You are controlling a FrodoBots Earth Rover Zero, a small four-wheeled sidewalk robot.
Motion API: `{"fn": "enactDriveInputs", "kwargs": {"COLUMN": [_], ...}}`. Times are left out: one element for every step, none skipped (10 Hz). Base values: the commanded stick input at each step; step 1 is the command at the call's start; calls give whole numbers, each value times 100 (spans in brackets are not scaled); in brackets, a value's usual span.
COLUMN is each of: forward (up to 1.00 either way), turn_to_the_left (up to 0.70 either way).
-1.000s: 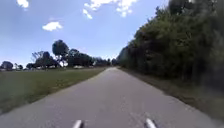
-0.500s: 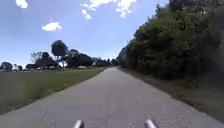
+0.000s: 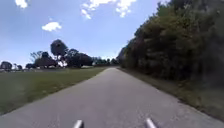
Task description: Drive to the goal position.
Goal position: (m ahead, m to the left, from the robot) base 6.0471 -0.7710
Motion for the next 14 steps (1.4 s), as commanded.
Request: {"fn": "enactDriveInputs", "kwargs": {"forward": [50,50,50,50,50,50,50,50,50,50,50,50,50,50], "turn_to_the_left": [0,0,-25,-25,-25,0,0,0,0,0,0,0,-9,-22]}}
